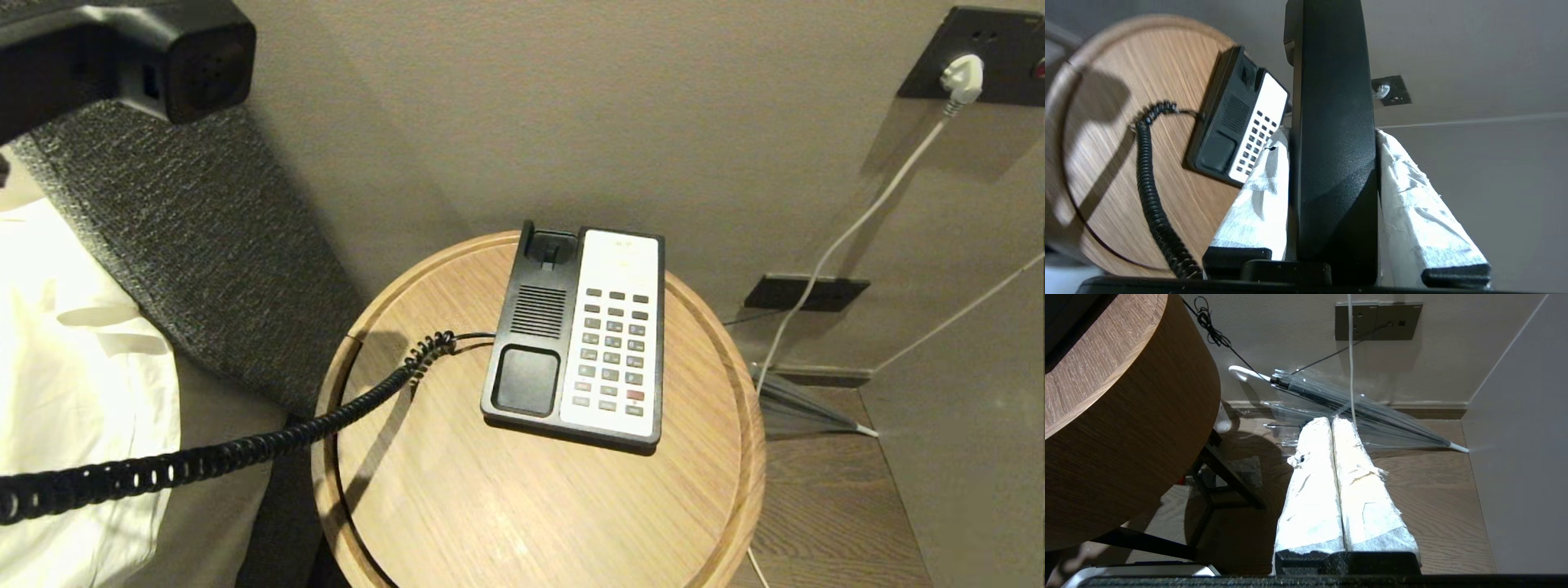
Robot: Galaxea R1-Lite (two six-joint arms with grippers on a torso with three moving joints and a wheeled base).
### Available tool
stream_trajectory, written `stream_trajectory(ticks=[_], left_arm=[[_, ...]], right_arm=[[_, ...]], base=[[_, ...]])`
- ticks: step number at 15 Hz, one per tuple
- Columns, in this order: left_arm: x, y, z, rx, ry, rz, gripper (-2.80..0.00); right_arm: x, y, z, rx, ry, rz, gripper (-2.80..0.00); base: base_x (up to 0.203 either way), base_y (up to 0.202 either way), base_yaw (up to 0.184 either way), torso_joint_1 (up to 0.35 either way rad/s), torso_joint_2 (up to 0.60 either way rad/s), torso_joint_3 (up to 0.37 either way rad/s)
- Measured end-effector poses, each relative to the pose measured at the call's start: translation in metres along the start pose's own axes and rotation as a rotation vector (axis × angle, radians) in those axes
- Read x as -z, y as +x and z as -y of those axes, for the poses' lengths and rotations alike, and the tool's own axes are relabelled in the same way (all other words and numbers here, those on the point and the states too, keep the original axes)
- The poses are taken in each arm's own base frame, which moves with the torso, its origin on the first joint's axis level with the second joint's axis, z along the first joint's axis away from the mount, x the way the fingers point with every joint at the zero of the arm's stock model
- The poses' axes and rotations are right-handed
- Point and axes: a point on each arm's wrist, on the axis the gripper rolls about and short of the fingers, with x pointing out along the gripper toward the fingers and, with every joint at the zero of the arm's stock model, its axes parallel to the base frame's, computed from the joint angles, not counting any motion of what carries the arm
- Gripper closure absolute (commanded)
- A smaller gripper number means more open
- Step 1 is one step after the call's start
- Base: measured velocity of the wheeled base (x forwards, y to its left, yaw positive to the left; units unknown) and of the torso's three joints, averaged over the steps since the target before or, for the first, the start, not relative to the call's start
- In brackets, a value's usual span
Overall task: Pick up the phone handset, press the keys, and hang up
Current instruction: Dial the number
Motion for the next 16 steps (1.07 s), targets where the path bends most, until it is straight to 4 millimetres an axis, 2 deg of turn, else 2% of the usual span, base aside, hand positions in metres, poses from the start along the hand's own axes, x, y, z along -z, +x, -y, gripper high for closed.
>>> stream_trajectory(ticks=[5, 8, 11, 16], left_arm=[[0.004, -0.004, -0.003, 0.175, 0.1, 0.043, 0.0], [0.013, -0.014, -0.015, 0.284, 0.193, 0.003, 0.0], [0.02, -0.02, -0.023, 0.395, 0.219, 0.046, 0.0], [0.026, -0.023, -0.033, 0.413, 0.259, 0.066, 0.0]], right_arm=[[0.0, 0.0, 0.0, 0.0, 0.0, 0.0, 0.0], [0.0, 0.0, 0.0, 0.0, 0.0, 0.0, 0.0], [0.0, 0.0, 0.0, 0.0, 0.0, 0.0, 0.0], [0.0, 0.0, 0.0, -0.001, 0.0, 0.0, 0.0]], base=[[0.0, 0.0, 0.0, 0.0, 0.0, 0.0], [0.0, 0.0, 0.0, 0.0, 0.0, 0.0], [0.0, 0.0, 0.0, 0.0, 0.0, 0.0], [0.0, 0.0, 0.0, 0.0, 0.0, 0.0]])
